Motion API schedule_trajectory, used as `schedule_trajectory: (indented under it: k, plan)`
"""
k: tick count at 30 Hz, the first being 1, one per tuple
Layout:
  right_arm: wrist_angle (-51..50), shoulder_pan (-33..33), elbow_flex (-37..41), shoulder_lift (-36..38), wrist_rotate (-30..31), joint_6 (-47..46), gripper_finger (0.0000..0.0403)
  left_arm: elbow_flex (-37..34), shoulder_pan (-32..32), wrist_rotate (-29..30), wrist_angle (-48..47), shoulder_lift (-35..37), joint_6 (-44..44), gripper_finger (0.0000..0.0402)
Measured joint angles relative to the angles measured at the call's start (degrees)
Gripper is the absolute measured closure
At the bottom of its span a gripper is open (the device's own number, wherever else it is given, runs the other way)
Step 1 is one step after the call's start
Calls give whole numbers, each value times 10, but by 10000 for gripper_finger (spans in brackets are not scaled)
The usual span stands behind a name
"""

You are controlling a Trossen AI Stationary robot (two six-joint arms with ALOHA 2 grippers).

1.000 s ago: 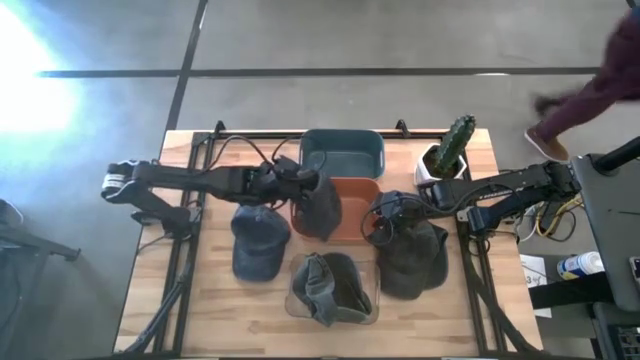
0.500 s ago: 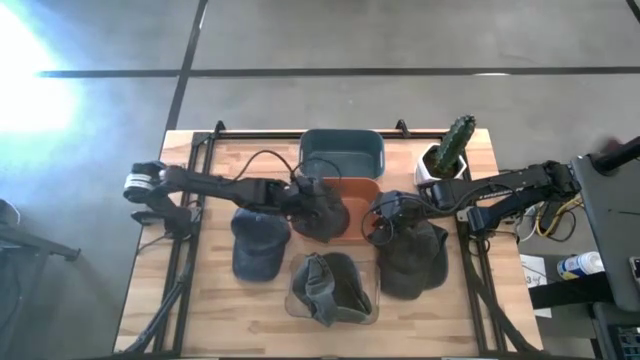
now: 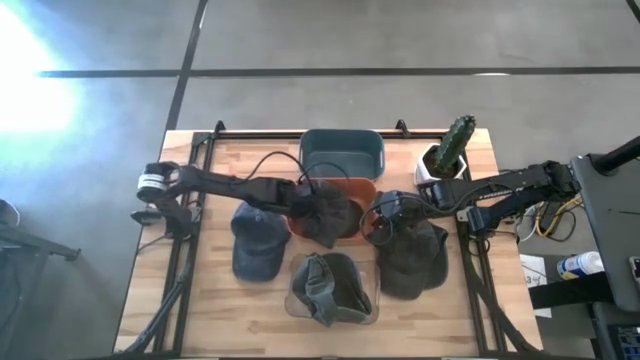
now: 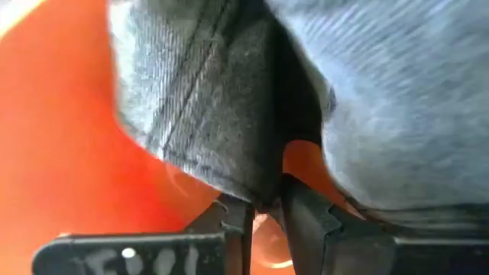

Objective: Pick & Place hat
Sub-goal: Put the left black cap into the orange bin

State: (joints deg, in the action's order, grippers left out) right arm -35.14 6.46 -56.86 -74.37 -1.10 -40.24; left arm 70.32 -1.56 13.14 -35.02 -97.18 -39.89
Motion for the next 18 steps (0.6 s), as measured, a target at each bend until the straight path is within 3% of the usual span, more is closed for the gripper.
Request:
schedule_trajectory:
  k: [4,9,18]
  plan:
    - [14,-1,0,0,25,-1,177,2,0,26,-24,33,-21,342]
    - [100,-15,0,-8,43,0,177,2,-1,33,-25,55,-24,319]
    - [205,-52,0,-119,26,-21,177,2,14,30,-53,118,-46,281]
